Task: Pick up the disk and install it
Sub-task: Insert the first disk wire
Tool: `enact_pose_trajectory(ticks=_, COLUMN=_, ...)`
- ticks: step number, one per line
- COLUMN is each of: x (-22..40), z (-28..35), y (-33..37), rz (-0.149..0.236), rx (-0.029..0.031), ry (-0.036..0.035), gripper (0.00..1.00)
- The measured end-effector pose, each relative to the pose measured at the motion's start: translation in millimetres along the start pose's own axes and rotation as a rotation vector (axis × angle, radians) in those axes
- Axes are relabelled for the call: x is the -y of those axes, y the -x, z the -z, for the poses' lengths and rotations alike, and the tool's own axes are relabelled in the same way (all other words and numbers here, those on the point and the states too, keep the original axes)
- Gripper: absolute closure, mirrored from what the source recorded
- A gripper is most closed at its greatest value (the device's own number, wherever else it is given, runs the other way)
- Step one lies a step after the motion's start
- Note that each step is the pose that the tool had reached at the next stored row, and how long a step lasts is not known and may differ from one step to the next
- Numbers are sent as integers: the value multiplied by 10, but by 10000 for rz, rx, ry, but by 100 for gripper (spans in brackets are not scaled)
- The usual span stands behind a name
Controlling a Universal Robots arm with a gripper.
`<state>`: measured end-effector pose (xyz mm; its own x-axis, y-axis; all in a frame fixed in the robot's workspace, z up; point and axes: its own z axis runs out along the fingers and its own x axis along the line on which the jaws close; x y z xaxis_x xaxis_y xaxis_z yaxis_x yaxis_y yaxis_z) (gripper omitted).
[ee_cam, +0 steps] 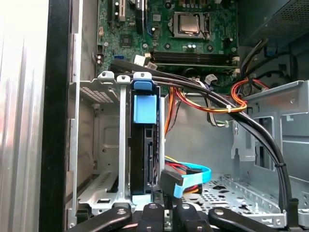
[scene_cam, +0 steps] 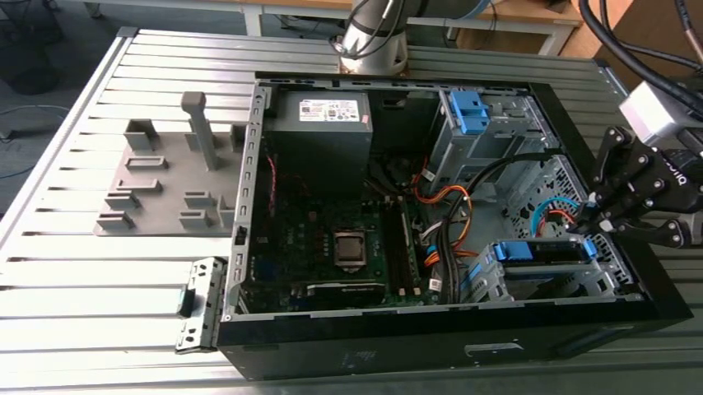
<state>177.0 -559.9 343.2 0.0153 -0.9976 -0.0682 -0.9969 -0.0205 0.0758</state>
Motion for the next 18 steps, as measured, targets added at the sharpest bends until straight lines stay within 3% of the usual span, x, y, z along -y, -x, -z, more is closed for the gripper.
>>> enact_pose_trajectory(ticks=18, x=-80, z=-36, y=-106, rz=11, rx=-1, ry=1, gripper=84)
